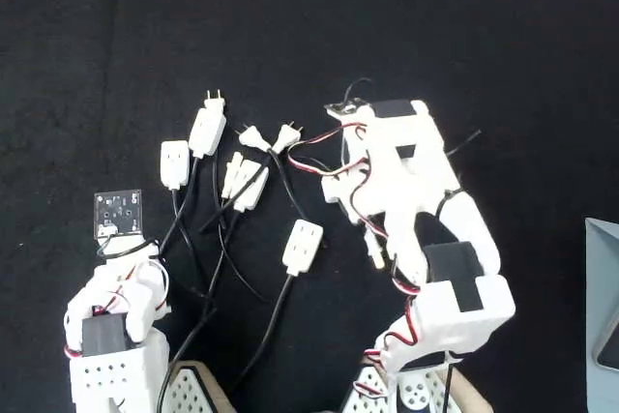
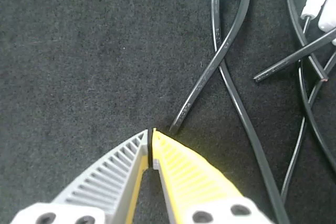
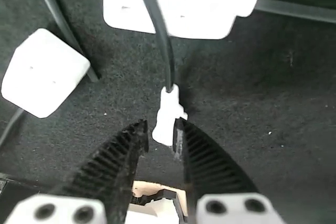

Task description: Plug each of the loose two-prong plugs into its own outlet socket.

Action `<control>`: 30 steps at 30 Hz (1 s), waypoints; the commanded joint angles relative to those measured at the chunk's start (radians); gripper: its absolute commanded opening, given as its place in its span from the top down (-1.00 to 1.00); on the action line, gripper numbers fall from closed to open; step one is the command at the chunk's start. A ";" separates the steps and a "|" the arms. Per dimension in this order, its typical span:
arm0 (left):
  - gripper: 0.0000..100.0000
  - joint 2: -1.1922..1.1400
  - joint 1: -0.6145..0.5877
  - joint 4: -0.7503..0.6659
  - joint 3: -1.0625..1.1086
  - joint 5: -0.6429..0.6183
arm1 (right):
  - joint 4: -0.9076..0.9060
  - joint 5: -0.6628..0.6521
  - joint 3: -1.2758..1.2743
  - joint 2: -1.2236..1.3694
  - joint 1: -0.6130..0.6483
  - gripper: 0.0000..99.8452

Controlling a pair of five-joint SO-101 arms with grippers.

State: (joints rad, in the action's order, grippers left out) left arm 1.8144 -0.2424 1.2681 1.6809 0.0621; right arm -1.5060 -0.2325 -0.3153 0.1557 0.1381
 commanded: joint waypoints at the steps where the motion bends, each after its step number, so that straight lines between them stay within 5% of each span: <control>1: 0.94 0.002 0.002 0.003 0.018 0.003 | -0.002 -0.014 0.010 -0.045 -0.023 0.80; 21: 0.94 0.002 0.002 0.003 0.018 0.003 | 0.017 -0.014 0.008 0.062 -0.021 0.61; 30: 0.94 0.002 0.002 0.003 0.018 0.003 | 0.075 -0.014 0.013 0.128 -0.029 0.81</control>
State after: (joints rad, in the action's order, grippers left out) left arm 1.8144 -0.2424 1.2681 1.6809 0.0621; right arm -1.4385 -0.2386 -0.3153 0.2877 0.1258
